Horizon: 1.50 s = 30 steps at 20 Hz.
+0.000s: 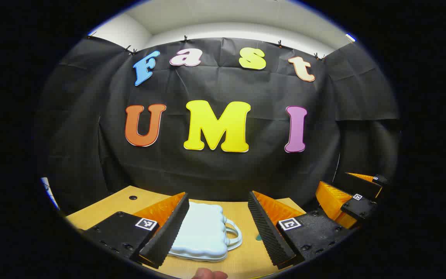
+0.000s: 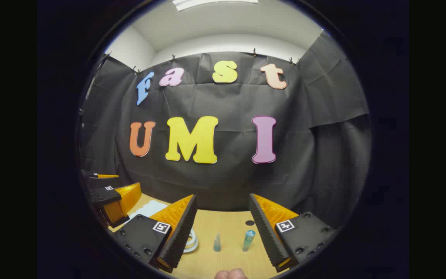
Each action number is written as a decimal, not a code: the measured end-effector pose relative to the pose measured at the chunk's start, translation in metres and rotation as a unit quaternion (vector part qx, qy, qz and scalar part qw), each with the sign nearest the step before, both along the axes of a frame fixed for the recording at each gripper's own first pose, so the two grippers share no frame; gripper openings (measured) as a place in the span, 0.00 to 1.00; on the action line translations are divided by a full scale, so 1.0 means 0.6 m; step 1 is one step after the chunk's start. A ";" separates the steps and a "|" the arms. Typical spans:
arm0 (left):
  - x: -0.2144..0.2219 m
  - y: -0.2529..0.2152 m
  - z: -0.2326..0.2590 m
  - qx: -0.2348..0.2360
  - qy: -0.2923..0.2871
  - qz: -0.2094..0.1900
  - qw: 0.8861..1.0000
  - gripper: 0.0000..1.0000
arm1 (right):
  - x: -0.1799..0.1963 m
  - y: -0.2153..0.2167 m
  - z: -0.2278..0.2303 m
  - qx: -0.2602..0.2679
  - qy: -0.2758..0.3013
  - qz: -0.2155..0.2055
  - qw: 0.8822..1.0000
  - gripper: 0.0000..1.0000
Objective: First open the suitcase, pack the skin care products into it, and then close the suitcase.
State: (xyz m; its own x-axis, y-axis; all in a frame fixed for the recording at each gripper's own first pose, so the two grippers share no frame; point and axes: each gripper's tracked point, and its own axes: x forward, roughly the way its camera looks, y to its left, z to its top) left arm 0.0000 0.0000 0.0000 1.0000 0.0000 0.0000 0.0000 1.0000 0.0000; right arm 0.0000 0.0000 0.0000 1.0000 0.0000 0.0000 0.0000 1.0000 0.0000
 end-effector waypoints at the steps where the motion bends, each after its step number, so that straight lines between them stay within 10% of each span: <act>1: 0.005 -0.008 0.004 0.001 -0.004 -0.005 1.000 0.98 | 0.005 -0.004 0.006 0.003 -0.003 0.001 1.000 0.80; 23: 0.048 -0.089 -0.097 0.065 0.072 -0.074 0.993 0.98 | 0.004 -0.146 -0.055 -0.003 0.043 -0.044 0.998 0.80; 26: 0.067 -0.104 -0.178 0.149 0.126 -0.098 0.976 0.98 | -0.008 -0.190 -0.084 -0.001 0.064 -0.066 0.996 0.80; 30: 0.106 -0.099 -0.276 0.308 0.165 -0.146 0.925 0.99 | -0.024 -0.247 -0.106 -0.004 0.079 -0.098 0.992 0.79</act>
State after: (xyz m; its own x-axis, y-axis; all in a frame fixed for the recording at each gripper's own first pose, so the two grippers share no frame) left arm 0.0639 -0.0593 -0.1655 0.9030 -0.1680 -0.3954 0.3716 0.7673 0.5227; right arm -0.0143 -0.1484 -0.0639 0.9682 -0.1950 -0.1565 0.1936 0.9808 -0.0240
